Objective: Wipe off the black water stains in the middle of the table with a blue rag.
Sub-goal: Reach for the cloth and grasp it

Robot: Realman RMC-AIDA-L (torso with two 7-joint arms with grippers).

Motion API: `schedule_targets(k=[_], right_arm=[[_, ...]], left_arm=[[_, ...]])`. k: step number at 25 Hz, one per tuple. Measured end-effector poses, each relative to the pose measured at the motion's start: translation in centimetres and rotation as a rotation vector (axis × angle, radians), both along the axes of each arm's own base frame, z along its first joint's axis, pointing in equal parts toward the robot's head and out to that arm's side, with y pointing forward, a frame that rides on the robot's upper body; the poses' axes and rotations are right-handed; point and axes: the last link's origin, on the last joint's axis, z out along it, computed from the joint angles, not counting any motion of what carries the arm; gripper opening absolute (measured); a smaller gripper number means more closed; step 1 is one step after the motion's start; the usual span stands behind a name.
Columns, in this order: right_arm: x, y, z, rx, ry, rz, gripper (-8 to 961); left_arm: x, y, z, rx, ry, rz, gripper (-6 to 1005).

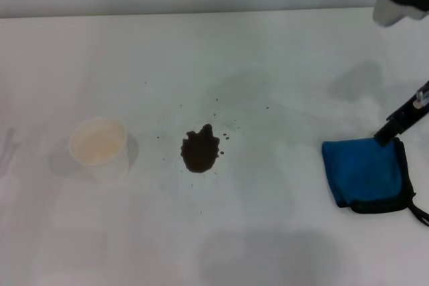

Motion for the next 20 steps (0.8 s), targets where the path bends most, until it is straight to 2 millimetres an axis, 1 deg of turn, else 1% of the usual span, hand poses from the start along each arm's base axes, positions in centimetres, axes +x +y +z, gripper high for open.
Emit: schedule_targets(k=[5,11,20], right_arm=[[1.1,0.0,-0.9,-0.017,-0.023,-0.015,735],[2.2,0.2,-1.7,-0.034,-0.028,-0.029,718],[2.3,0.3,-2.4,-0.05,-0.043,-0.014,692]], left_arm=[[0.1,0.2,0.0,-0.001,0.001,-0.003,893],[0.1,0.2,0.0,-0.002,0.001,-0.003,893],[0.2,0.3,-0.1,-0.005,0.001,-0.007,893]])
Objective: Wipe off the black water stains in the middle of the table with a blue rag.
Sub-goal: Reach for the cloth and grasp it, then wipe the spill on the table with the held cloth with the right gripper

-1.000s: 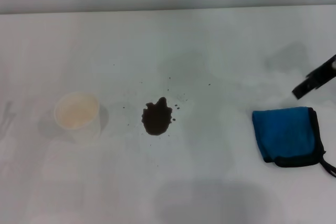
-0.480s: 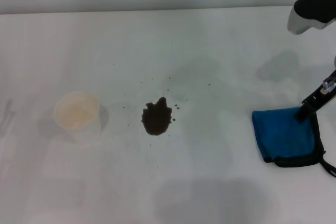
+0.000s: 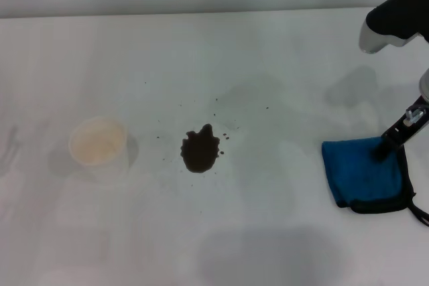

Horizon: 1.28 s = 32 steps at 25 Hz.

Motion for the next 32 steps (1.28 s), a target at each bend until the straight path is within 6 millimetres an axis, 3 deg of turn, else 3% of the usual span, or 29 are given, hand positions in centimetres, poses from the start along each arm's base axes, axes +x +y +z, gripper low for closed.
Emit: schedule_targets(k=[9,31,32], right_arm=[[0.38,-0.26,-0.82,-0.039,-0.009,-0.013,666],[0.36,-0.02,-1.02,-0.037,-0.014,0.007,304],[0.35,0.0,-1.03,-0.036,-0.014,0.009,252]], left_arm=[[0.02,0.0,-0.03,0.0,-0.001,0.0,893],[-0.13,-0.19,0.01,0.002,-0.001,0.006,892],[-0.14,-0.2,0.01,0.002,-0.001,0.007,892]])
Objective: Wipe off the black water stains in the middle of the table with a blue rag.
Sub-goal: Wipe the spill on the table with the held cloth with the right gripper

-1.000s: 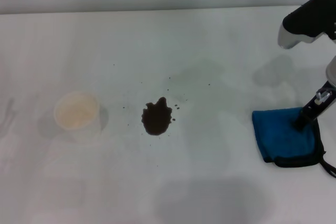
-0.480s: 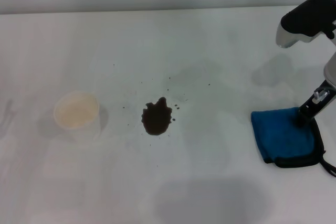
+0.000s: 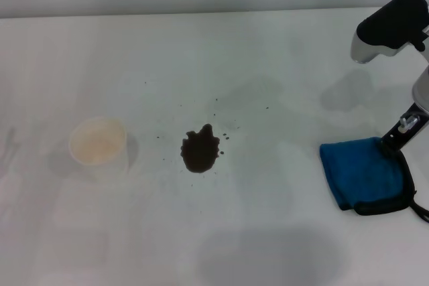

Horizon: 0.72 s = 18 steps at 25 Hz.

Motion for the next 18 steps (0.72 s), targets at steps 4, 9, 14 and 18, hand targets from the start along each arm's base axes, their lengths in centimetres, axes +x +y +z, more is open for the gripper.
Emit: schedule_targets(k=[4,9,14,18], right_arm=[[-0.3,0.1,-0.3,-0.008,0.001,0.017,127],[-2.1,0.4,-1.8,-0.044,0.047,0.072,86],[-4.7,0.8,-3.9,-0.093,0.089,0.145,67],[-7.1,1.1,-5.6,-0.131,0.119,0.21,65]], left_arm=[[0.0,0.0,0.0,0.0,0.0,0.001,892],[0.0,-0.1,-0.1,-0.001,-0.002,0.003,892],[0.0,-0.1,-0.2,-0.002,-0.006,0.003,892],[0.1,0.0,-0.2,-0.002,-0.008,0.001,892]])
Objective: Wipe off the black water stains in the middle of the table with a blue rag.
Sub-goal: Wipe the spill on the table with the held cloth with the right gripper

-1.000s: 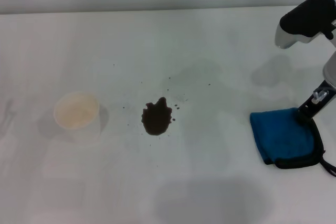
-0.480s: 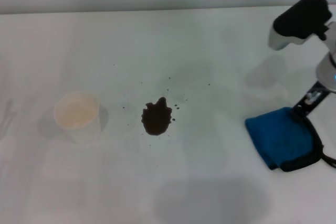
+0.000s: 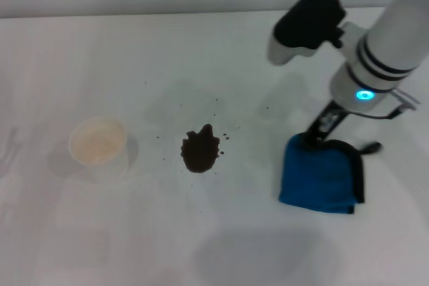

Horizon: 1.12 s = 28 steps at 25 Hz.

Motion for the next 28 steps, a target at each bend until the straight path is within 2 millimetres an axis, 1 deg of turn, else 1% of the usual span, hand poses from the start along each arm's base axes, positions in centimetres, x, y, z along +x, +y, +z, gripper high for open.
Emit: schedule_targets(k=[6,10,16,20,21,24,28], right_arm=[[-4.4,-0.4,-3.5,-0.091,0.053,0.117,66],[-6.5,-1.2,-5.8,-0.157,0.069,0.178,66],[-8.5,-2.3,-8.6,-0.248,0.095,0.252,67],[-10.0,-3.4,-10.0,-0.316,0.125,0.301,64],[-10.7,-4.0,-10.7,-0.349,0.142,0.323,64],[-11.1,-4.3,-11.1,-0.363,0.152,0.346,64],[-11.5,-3.5,-11.3,-0.335,0.152,0.373,64]], left_arm=[[0.3,0.3,0.0,0.001,-0.002,-0.013,892],[0.5,0.6,-0.1,-0.002,-0.002,-0.021,892],[0.7,0.7,-0.2,-0.003,-0.005,-0.026,892],[0.8,0.8,-0.2,-0.005,-0.006,-0.028,892],[0.8,0.8,-0.3,-0.006,-0.006,-0.029,892],[0.9,0.9,-0.3,-0.007,-0.008,-0.032,892],[1.0,0.9,-0.5,-0.009,-0.018,-0.034,892]])
